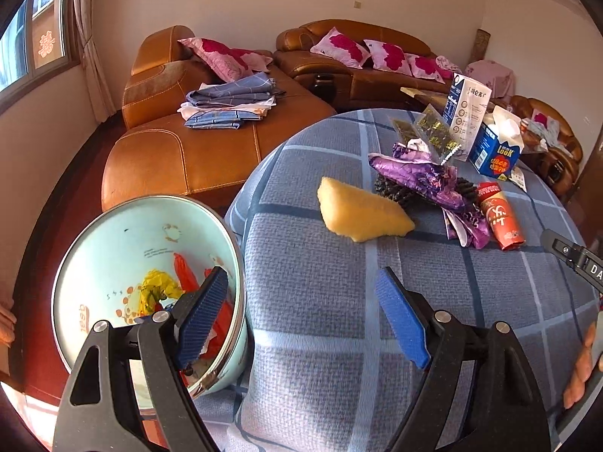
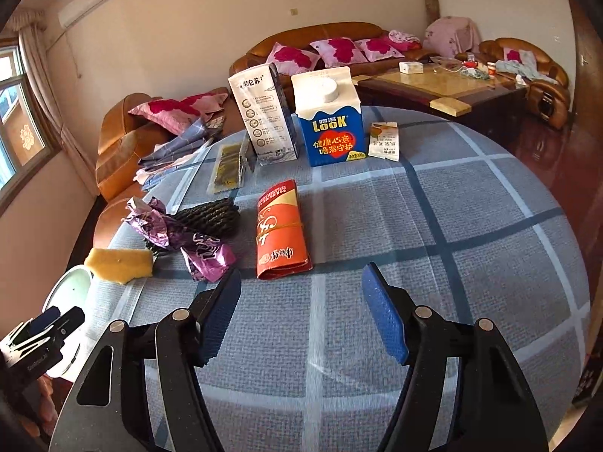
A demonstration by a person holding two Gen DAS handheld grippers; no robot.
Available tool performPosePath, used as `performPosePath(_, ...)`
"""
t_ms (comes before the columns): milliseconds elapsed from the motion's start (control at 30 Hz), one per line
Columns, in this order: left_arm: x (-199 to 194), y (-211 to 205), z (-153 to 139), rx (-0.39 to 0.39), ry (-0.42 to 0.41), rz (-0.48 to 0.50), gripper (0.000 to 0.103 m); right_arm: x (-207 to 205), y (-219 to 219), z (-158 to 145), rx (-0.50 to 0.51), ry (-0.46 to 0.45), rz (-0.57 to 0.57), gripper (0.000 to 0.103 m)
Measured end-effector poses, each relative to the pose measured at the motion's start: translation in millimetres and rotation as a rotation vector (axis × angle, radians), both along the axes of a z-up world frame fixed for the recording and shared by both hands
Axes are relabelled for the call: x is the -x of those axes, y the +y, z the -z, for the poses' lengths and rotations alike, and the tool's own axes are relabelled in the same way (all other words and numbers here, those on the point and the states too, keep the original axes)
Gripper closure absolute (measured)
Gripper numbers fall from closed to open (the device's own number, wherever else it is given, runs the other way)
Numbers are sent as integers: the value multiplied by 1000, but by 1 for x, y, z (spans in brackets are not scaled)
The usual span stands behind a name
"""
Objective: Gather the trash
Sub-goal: 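Grasp the red-orange snack box with the right gripper while the left grasps the yellow sponge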
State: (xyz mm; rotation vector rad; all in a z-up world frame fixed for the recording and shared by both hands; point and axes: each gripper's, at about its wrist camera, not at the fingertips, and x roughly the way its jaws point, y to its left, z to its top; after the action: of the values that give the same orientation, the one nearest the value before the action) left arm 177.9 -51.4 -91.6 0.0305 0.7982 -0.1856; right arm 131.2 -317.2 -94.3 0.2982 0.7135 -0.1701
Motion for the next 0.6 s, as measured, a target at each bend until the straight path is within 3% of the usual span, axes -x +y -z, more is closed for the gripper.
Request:
performPosePath(233,-23,-4,-7,18,-11,-10,24,-54,-1,15,21,95,-41,39)
performPosePath(367,-33,-3,-5,16,-6,-16,24,-72,1,31,1,163,-88,51)
performPosePath(433,-37,-3,-5,28,1,-17,24,-71,4,32,43,155,-88,59)
performPosePath(600,-43,-6,-1,41,13,-9,24,-57,3,27,57,139,-80,61)
